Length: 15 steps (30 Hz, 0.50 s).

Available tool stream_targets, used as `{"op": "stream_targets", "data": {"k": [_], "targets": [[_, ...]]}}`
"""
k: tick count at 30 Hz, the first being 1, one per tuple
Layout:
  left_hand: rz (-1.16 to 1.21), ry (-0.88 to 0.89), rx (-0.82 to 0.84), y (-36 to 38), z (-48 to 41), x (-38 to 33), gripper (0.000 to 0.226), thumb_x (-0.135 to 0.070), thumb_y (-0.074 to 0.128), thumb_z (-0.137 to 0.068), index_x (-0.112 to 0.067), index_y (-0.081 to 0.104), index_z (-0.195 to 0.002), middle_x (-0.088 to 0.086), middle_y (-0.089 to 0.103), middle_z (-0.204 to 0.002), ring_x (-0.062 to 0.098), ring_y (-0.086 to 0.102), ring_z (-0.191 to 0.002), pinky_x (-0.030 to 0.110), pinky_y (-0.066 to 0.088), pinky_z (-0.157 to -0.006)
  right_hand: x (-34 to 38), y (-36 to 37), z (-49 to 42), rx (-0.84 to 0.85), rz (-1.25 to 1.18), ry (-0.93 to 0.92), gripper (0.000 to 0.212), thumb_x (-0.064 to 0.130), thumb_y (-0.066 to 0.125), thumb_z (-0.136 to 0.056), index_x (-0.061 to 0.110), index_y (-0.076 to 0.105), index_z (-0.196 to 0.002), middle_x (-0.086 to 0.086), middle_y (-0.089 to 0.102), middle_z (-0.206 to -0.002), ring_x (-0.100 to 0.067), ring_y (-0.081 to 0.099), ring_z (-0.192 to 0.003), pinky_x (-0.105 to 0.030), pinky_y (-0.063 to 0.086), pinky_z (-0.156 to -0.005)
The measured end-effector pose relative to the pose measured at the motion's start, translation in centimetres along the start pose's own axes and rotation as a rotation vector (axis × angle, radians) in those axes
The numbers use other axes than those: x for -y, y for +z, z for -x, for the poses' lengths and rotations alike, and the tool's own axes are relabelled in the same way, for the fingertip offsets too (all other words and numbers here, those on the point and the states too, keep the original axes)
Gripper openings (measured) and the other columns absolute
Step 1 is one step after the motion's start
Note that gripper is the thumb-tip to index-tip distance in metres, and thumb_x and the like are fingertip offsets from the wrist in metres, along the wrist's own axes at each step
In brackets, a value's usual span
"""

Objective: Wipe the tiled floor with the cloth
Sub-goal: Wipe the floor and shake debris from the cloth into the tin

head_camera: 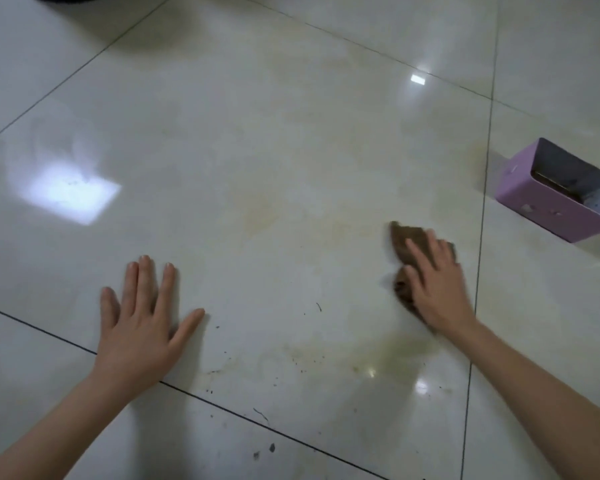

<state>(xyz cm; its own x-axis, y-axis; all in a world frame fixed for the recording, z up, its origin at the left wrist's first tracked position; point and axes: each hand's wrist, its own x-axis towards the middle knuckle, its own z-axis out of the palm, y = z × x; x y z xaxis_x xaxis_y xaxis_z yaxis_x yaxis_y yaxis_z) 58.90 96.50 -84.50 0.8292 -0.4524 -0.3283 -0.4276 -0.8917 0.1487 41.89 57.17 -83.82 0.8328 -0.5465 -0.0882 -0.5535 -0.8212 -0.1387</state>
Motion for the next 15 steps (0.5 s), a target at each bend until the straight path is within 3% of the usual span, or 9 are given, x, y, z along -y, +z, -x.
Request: {"op": "stream_targets", "data": {"k": [3, 6, 9, 11, 13, 15], "targets": [[0.002, 0.007, -0.026, 0.4, 0.0, 0.0, 0.086, -0.075, -0.009, -0.079, -0.025, -0.025, -0.147, 0.002, -0.037, -0.153, 0.015, -0.036, -0.14, 0.047, -0.016, -0.117, -0.8, -0.1, -3.0, 0.03, -0.039, 0.175, 0.049, 0.027, 0.036, -0.104, 0.013, 0.03, -0.151, -0.011, 0.008, -0.162, -0.036, 0.009, -0.147, -0.054, 0.012, -0.117], [-0.011, 0.002, -0.051, 0.5, 0.1, -0.2, 0.083, -0.072, -0.006, -0.083, -0.024, -0.02, -0.149, 0.004, -0.032, -0.155, 0.017, -0.032, -0.142, 0.048, -0.013, -0.118, 5.8, 1.5, -3.5, -0.026, -0.05, 0.202, 0.055, 0.036, 0.035, -0.103, 0.017, 0.026, -0.153, -0.009, 0.011, -0.162, -0.031, 0.006, -0.149, -0.053, 0.006, -0.119], [-0.02, -0.004, -0.075, 0.7, 0.1, -0.1, 0.082, -0.07, -0.003, -0.086, -0.022, -0.012, -0.151, 0.007, -0.024, -0.158, 0.019, -0.025, -0.145, 0.049, -0.009, -0.118, 14.3, 3.6, 2.0, -0.071, -0.094, -0.181, 0.049, 0.028, 0.043, -0.098, 0.013, 0.045, -0.144, -0.013, 0.034, -0.154, -0.038, 0.027, -0.143, -0.059, 0.025, -0.113], [-0.011, 0.003, -0.1, 0.7, 0.2, -0.3, 0.081, -0.067, 0.002, -0.088, -0.02, -0.004, -0.153, 0.008, -0.016, -0.16, 0.021, -0.018, -0.147, 0.051, -0.004, -0.119, 17.1, 4.2, 6.8, 0.008, -0.181, -0.5, 0.045, 0.023, 0.045, -0.094, 0.011, 0.056, -0.135, -0.011, 0.045, -0.147, -0.037, 0.037, -0.138, -0.06, 0.033, -0.108], [-0.002, 0.012, -0.131, 0.8, 0.3, -0.3, 0.078, -0.063, 0.008, -0.09, -0.017, 0.007, -0.154, 0.011, -0.005, -0.161, 0.024, -0.008, -0.149, 0.053, 0.001, -0.119, 17.2, 3.2, 8.7, 0.189, -0.339, -0.698, 0.038, 0.011, 0.047, -0.097, 0.01, 0.057, -0.133, -0.006, 0.046, -0.147, -0.028, 0.035, -0.141, -0.052, 0.031, -0.112], [0.003, 0.012, -0.155, 1.0, 0.3, -0.3, 0.076, -0.059, 0.013, -0.092, -0.016, 0.014, -0.154, 0.011, 0.002, -0.162, 0.025, -0.001, -0.15, 0.054, 0.006, -0.118, 15.6, 1.1, 7.0, 0.219, -0.508, -0.752, 0.036, 0.005, 0.039, -0.099, 0.004, 0.06, -0.128, -0.007, 0.05, -0.142, -0.019, 0.04, -0.138, -0.041, 0.035, -0.113]]}}
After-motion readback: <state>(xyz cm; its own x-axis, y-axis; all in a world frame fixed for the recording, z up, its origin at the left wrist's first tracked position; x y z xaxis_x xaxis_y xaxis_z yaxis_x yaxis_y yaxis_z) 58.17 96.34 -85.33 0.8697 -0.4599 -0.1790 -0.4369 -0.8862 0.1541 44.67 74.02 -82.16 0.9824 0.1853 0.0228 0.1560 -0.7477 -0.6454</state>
